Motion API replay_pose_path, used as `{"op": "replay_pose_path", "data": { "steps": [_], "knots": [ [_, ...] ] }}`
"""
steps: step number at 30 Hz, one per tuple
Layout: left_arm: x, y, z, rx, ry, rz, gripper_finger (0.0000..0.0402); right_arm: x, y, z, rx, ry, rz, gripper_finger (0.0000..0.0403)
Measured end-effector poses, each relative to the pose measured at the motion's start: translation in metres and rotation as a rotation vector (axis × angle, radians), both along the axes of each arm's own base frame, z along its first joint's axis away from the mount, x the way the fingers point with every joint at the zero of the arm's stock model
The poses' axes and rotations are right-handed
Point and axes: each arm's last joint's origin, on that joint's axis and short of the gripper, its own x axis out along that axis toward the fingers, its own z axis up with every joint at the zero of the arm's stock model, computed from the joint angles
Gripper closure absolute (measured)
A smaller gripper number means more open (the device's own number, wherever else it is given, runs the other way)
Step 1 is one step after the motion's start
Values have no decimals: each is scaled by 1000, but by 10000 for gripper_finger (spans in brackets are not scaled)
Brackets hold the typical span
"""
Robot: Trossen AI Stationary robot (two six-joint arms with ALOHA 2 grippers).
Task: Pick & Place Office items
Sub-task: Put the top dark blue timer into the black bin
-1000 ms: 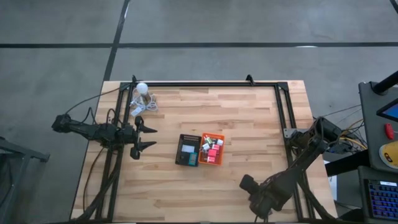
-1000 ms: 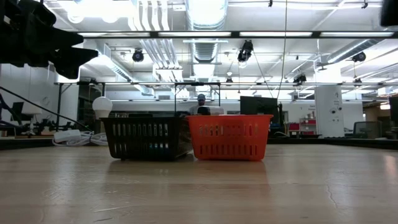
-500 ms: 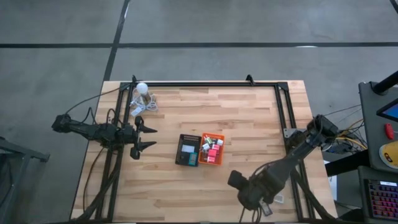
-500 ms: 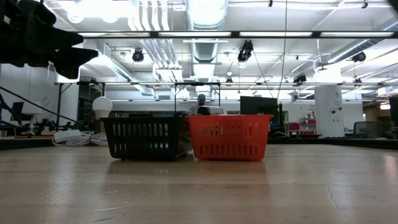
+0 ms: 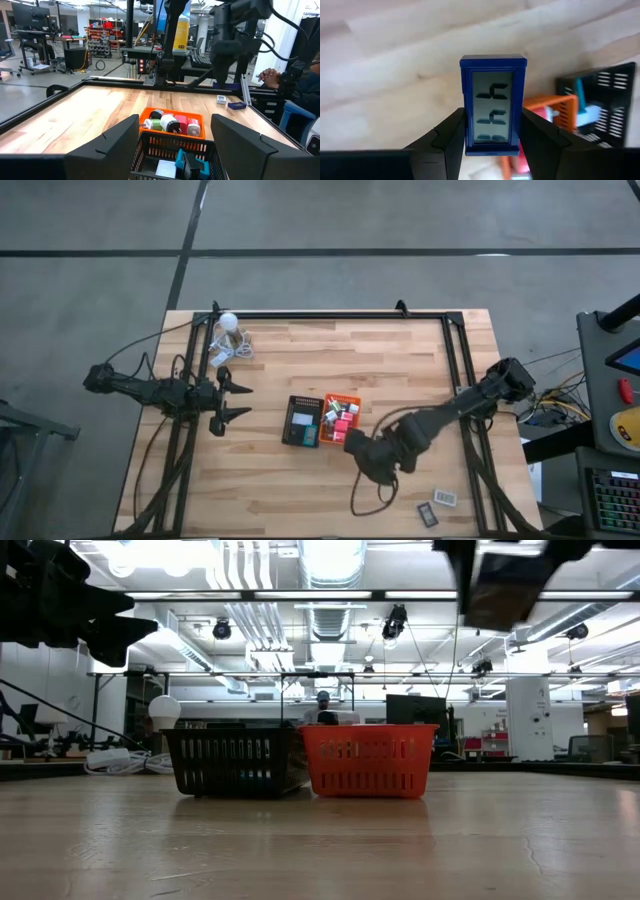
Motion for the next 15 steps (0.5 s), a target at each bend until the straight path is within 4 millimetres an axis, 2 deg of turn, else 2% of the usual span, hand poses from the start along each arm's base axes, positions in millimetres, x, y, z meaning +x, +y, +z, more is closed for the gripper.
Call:
{"op": "replay_pose_path", "data": {
  "steps": [15],
  "knots": [
    [0, 0, 0, 0, 0, 0, 149, 39, -71, 4, -94, -134, 167, 248]
  ]
}}
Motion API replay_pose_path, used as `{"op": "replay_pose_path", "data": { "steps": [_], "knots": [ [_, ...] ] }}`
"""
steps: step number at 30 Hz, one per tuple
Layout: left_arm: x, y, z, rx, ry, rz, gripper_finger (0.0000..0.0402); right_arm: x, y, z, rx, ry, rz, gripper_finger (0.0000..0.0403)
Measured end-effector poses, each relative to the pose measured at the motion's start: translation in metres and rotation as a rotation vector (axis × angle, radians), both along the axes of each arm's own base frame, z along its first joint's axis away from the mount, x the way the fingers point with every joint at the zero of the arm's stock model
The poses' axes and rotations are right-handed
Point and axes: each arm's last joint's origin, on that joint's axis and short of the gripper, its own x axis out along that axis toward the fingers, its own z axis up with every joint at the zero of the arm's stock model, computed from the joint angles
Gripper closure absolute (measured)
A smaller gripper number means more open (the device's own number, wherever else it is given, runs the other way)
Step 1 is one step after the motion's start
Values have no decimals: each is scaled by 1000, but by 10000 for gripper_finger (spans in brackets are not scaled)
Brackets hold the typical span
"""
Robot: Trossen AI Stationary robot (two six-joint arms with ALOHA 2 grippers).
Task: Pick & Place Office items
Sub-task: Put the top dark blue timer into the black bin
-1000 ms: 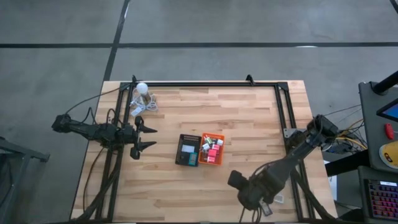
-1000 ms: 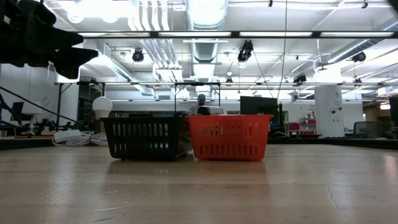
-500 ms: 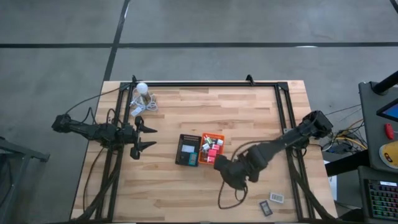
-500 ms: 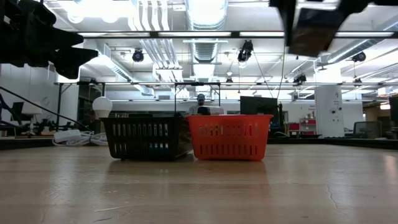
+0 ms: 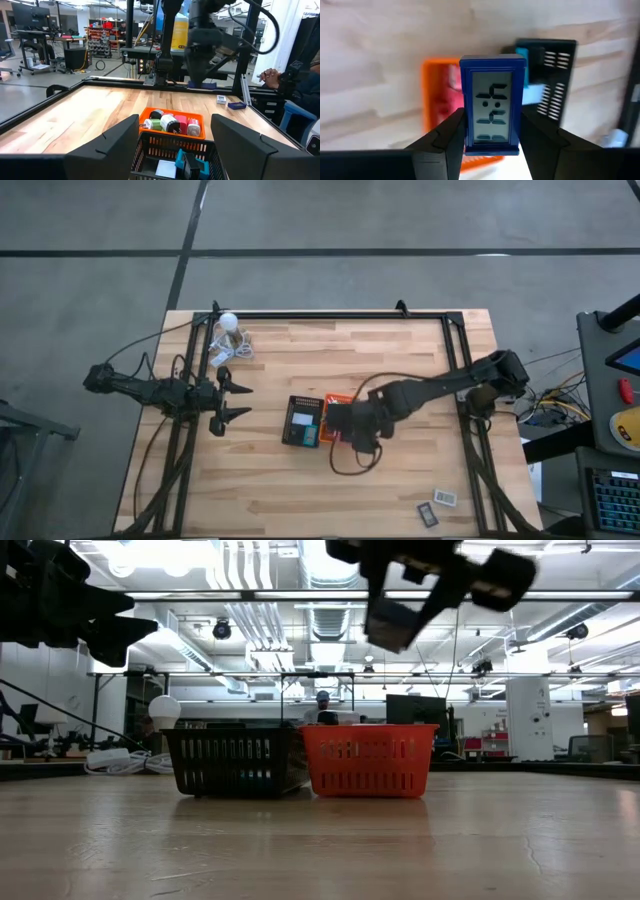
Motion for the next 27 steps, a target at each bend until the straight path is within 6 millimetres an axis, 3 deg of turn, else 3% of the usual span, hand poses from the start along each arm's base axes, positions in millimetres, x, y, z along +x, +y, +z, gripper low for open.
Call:
{"op": "replay_pose_path", "data": {
  "steps": [15, 27],
  "knots": [
    [0, 0, 0, 0, 1, 0, 149, 48, -49, -23, -131, -178, 150, 249],
    [1, 0, -1, 3, 10, 0, 149, 86, -71, -65, -154, -238, 114, 249]
  ]
}}
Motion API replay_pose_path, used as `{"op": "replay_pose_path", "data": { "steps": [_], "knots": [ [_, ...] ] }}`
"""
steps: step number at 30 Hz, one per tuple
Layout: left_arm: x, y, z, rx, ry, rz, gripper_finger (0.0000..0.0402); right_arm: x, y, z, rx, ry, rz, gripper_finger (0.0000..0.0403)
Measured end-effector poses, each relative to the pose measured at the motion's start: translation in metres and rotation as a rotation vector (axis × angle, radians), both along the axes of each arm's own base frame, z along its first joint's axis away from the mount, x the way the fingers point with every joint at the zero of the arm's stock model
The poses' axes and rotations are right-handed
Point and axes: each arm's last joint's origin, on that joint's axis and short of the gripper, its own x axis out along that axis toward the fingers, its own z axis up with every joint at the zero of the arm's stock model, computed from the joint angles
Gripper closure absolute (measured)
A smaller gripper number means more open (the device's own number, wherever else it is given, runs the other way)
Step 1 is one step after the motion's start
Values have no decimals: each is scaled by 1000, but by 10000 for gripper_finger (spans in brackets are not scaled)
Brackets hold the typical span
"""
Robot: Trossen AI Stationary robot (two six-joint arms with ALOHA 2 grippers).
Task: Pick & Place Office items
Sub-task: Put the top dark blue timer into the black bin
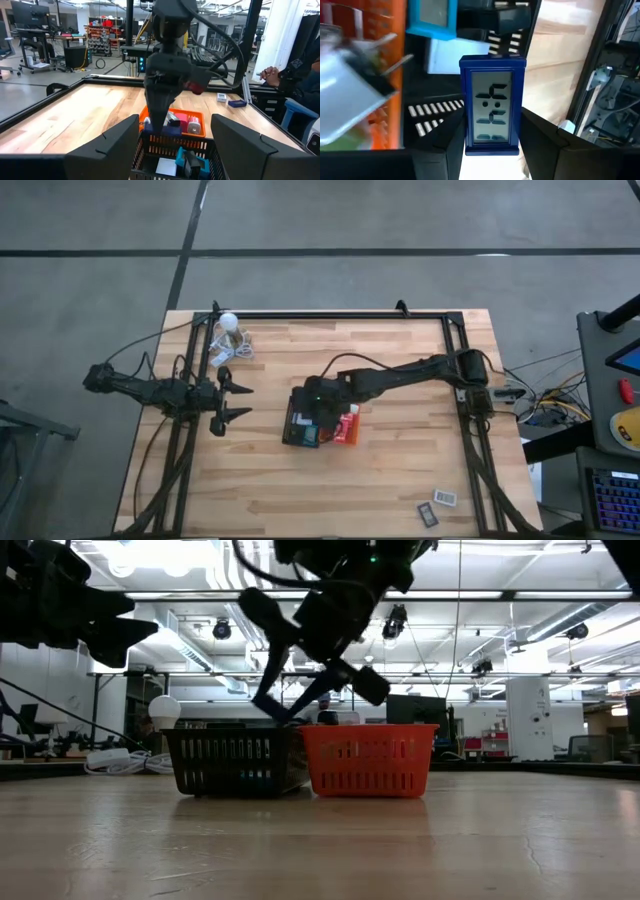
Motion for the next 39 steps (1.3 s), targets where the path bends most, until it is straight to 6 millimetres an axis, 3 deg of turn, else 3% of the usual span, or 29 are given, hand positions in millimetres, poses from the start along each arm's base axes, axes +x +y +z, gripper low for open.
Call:
{"op": "replay_pose_path", "data": {
  "steps": [10, 15, 39],
  "knots": [
    [0, 0, 0, 0, 0, 0, 149, 22, 1, -14, 41, 41, -59, 248],
    [0, 0, 0, 0, 0, 0, 149, 25, 1, -22, 41, 110, -67, 247],
    [0, 0, 0, 0, 0, 0, 149, 26, 2, -22, 86, 120, -39, 234]
  ]
}}
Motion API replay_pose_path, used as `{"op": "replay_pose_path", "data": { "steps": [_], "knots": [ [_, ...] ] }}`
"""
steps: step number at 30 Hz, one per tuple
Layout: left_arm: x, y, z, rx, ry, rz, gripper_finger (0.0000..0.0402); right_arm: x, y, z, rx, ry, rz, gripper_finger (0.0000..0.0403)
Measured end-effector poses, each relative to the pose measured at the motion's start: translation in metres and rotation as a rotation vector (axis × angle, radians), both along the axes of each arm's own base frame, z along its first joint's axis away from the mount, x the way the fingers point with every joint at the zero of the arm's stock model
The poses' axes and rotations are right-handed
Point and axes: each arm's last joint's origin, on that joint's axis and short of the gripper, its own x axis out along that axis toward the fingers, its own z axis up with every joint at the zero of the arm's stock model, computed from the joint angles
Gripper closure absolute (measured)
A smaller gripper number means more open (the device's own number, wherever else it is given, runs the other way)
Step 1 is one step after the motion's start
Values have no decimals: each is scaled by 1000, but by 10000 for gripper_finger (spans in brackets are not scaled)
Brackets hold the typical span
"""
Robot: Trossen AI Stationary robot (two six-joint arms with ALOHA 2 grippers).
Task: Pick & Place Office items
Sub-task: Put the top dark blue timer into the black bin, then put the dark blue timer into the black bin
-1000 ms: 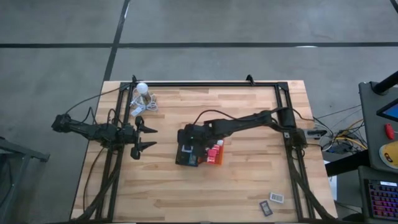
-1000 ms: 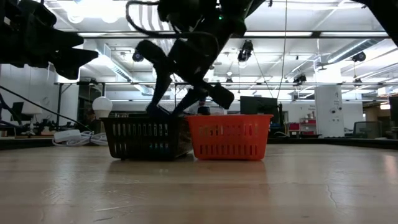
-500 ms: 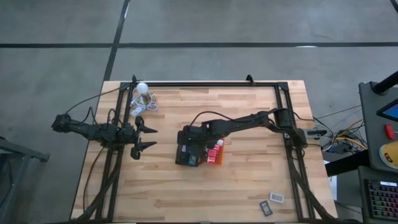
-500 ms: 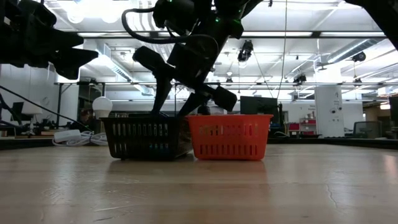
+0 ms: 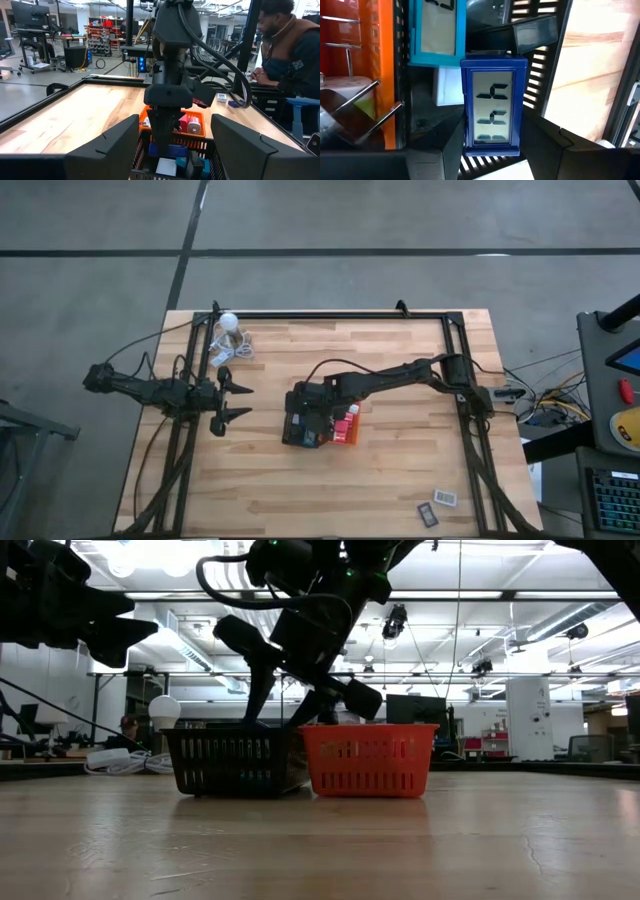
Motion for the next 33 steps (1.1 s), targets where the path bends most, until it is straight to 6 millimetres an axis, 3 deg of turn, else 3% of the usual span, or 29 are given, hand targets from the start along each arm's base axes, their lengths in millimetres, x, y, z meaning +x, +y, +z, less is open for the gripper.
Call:
{"op": "replay_pose_path", "data": {
  "steps": [33],
  "knots": [
    [0, 0, 0, 0, 0, 0, 149, 1, 1, 0, 91, -7, -65, 179]
  ]
}}
